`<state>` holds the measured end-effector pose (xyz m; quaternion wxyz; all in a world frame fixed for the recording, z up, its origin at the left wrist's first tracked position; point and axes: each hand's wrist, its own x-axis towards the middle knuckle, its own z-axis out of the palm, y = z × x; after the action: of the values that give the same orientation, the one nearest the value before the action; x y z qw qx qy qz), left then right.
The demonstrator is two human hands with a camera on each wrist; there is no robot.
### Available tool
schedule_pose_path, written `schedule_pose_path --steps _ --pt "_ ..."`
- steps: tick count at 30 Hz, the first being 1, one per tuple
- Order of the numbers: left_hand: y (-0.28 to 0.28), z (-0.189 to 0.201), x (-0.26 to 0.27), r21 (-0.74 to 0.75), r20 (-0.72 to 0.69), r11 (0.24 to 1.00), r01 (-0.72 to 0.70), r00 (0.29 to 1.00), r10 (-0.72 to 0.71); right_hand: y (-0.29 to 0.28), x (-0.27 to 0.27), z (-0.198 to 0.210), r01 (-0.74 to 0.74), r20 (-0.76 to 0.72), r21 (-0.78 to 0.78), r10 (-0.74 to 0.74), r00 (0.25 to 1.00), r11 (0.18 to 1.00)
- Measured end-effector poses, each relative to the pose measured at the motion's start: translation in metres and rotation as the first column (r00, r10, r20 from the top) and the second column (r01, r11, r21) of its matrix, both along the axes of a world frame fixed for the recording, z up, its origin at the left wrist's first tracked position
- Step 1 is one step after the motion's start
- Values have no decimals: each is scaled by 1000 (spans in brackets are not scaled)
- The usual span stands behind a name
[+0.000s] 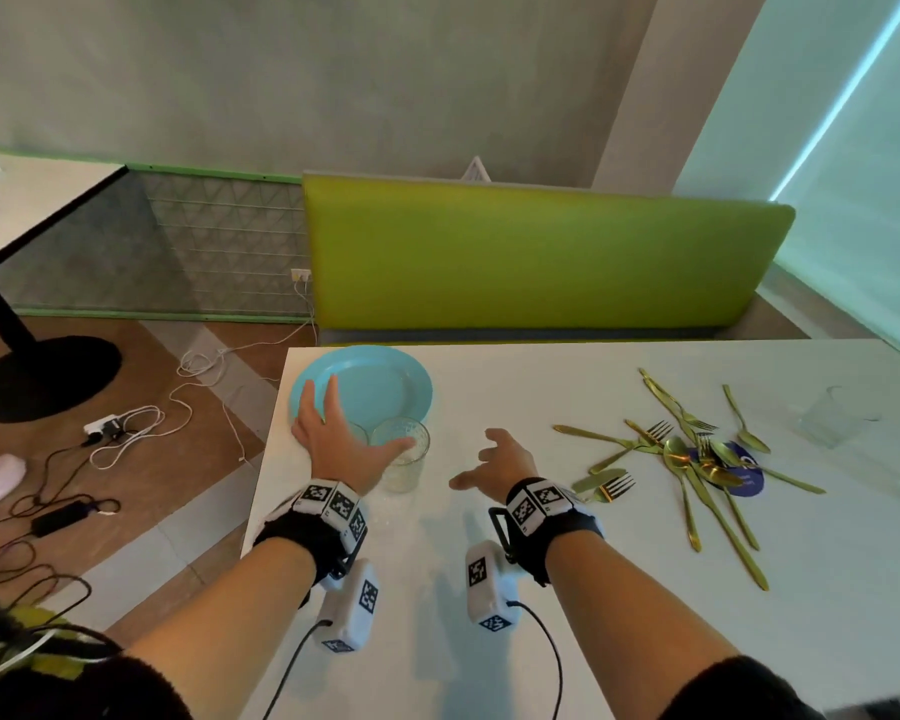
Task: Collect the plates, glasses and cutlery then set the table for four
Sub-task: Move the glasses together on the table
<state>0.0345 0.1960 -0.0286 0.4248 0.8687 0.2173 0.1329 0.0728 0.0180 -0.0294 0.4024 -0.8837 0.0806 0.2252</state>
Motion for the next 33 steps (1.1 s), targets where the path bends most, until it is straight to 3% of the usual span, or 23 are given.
schedule_pose_path --steps 6,15,21,27,33 --pt "-83 40 37 30 121 983 183 975 -185 -74 2 30 173 64 -36 -170 983 984" --pt "-223 57 99 43 35 894 446 894 -447 -233 29 35 433 108 -85 -424 899 897" --pt "-320 52 155 -53 -43 883 466 882 -468 -352 78 17 546 88 -128 -539 838 828" --pt "-405 36 207 -98 -141 868 487 857 -496 -468 131 -21 707 36 -61 -707 707 704" --pt "-454 17 239 -87 -227 852 515 823 -521 -533 164 -38 766 28 -74 -766 642 639"
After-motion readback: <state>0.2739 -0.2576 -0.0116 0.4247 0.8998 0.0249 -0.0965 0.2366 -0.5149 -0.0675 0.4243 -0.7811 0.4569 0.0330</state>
